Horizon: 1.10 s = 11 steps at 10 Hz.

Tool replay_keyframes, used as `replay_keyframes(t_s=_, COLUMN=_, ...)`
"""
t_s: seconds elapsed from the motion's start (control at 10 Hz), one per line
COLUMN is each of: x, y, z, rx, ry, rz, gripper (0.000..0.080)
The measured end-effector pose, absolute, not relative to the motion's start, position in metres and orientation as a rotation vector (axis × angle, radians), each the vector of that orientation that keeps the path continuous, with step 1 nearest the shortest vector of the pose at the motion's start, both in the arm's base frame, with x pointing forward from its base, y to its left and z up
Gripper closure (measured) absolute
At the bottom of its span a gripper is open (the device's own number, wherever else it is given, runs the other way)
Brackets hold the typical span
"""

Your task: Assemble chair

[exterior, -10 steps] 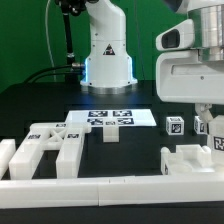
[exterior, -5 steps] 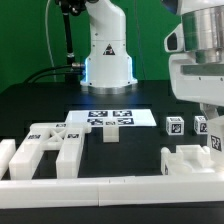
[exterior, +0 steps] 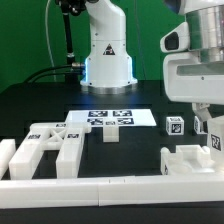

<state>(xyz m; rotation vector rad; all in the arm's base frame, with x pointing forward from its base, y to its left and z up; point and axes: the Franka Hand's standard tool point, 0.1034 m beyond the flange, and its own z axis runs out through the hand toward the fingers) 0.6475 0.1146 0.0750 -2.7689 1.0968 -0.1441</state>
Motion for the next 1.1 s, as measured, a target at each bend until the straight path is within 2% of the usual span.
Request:
replay_keyframes(t_s=0.5, x=0.643, y=0.116, z=0.073, rx=-2.95, ry=0.552, rz=-0.198, gripper=0.015)
replay_keyframes(t_s=0.6, x=0.645, y=0.124, z=0.079, rx=-3.053, ry=0.16, rz=-0.172, gripper=0.015)
replay_keyframes(t_s=0.7, x=0.65, y=0.124, z=0.083, rx=-3.057, ry=0.062, rz=-0.181, gripper=0.015)
replay_keyframes(t_s=0.8, x=0.65, y=0.123, z=0.081, rx=-3.056, ry=0.094, rz=-0.183, gripper=0.0201)
replay_keyframes(t_s=0.9, x=0.65, y=0.123, z=0.081, rx=-3.054, ry=0.119, rz=-0.182, gripper=0.0201)
replay_keyframes(t_s=1.0, x=0.65, y=0.123, z=0.081, rx=-3.053, ry=0.127, rz=-0.182, gripper=0.0379)
replay_keyframes(t_s=1.1, x=0.65, y=0.122, z=0.081, rx=-3.044, ry=0.225, rz=-0.177, gripper=0.0379)
